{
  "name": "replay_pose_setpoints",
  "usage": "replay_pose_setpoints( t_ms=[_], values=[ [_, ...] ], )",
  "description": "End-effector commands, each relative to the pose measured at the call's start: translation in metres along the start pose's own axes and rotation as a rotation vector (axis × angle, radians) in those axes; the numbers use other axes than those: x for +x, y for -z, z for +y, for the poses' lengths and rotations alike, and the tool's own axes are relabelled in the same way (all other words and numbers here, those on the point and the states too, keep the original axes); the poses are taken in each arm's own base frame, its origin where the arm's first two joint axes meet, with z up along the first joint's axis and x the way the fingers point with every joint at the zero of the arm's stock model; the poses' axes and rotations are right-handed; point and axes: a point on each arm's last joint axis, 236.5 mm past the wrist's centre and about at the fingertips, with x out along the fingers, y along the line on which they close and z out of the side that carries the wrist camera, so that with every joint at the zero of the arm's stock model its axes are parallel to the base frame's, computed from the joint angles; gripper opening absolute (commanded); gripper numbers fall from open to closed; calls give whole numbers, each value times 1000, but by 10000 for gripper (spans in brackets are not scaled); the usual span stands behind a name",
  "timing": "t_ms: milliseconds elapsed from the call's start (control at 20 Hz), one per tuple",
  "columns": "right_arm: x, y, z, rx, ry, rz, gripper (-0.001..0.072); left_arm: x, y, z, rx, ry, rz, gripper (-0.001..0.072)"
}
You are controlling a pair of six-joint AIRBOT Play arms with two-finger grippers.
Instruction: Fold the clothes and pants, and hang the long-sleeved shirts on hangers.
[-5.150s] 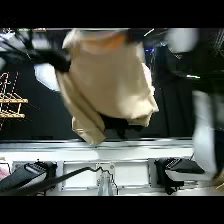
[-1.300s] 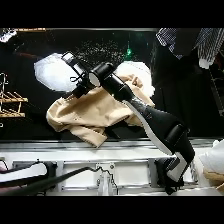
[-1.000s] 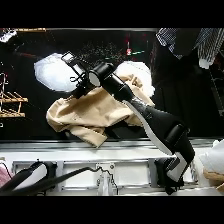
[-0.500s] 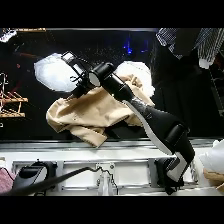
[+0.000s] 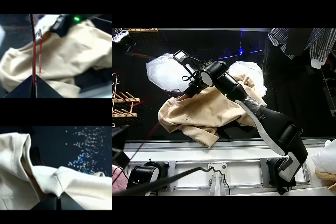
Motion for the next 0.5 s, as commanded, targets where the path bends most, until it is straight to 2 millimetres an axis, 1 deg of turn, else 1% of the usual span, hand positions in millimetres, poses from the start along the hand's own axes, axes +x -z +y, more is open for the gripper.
replay_pose_setpoints(
  t_ms=[0,100,350,450],
  values=[
    [-8,2,1,-1,-4,11,30,4,15,-25,38,116,6,13],
    [-15,1,2,-2,-4,8,30,9,17,-22,81,107,8,13],
    [-36,-9,14,8,-40,-32,31,16,4,-18,176,94,-43,12],
    [-40,-10,21,17,-67,-36,31,20,-1,-16,208,83,-58,13]
  ],
)
